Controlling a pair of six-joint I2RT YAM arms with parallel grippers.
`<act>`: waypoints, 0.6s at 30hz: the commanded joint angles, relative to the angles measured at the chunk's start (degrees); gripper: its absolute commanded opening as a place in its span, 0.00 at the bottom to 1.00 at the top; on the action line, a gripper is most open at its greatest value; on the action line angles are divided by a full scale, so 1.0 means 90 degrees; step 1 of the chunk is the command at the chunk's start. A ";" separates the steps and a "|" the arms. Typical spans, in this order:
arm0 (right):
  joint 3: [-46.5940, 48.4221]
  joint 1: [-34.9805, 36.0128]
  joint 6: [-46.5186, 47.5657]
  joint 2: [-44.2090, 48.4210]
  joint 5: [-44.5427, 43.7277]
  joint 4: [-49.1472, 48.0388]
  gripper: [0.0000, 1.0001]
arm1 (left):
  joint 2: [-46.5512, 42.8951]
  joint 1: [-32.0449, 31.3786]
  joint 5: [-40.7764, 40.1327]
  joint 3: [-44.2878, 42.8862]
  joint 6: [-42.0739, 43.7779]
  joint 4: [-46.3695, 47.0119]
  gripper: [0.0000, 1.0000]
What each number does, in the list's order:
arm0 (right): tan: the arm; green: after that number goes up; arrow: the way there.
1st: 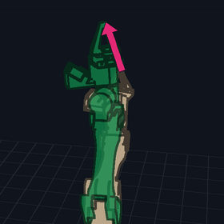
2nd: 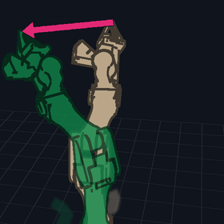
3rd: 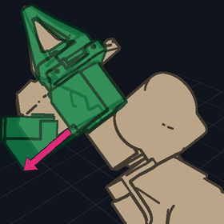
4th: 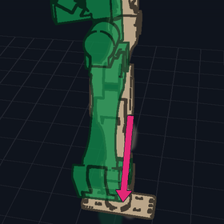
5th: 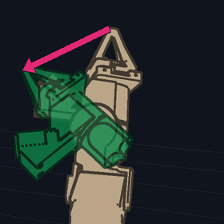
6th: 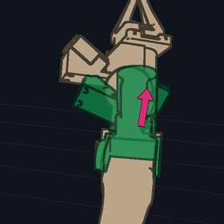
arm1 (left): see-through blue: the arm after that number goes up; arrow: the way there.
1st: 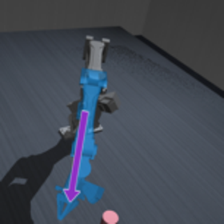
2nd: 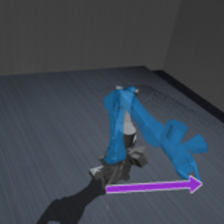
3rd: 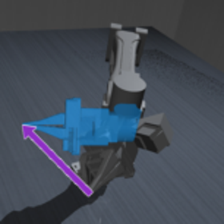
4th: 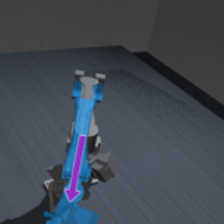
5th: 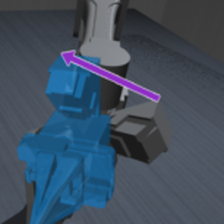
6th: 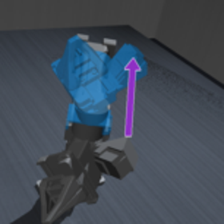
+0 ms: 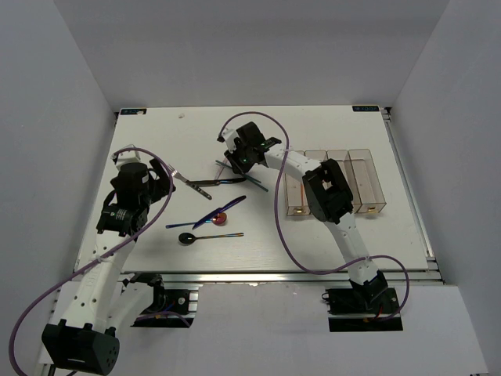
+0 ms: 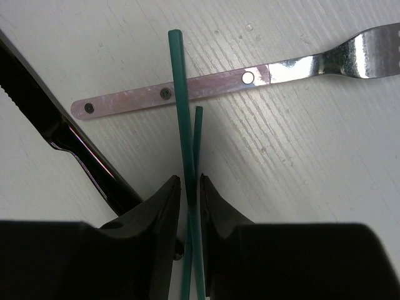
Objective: Sort the eating utensils into containers
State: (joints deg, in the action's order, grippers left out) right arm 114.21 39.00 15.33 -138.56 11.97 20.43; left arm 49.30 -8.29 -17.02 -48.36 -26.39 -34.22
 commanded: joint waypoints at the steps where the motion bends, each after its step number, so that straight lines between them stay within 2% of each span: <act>1: 0.0161 -0.0037 -0.0034 0.0278 0.0028 -0.0102 0.24 | -0.0019 0.0033 0.0094 0.0051 0.0042 0.0120 0.98; 4: 0.0142 -0.0037 -0.0044 0.0337 -0.0050 -0.0131 0.24 | -0.0019 0.0033 0.0123 0.0051 0.0042 0.0130 0.98; 8: 0.0122 -0.0027 -0.0005 0.0328 -0.0089 -0.0150 0.17 | -0.0009 0.0033 0.0133 0.0061 0.0042 0.0130 0.98; 14: 0.0064 -0.0017 -0.0043 0.0425 -0.0099 -0.0180 0.14 | -0.0019 0.0033 0.0162 0.0061 0.0042 0.0140 0.98; 18: 0.0024 -0.0017 -0.0034 0.0513 -0.0119 -0.0277 0.05 | -0.0009 0.0043 0.0172 0.0061 0.0042 0.0140 0.98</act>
State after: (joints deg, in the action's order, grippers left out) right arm 114.21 39.00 15.25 -138.37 11.27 20.34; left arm 49.32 -8.29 -16.19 -48.36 -26.37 -34.22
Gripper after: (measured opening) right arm 0.082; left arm 0.981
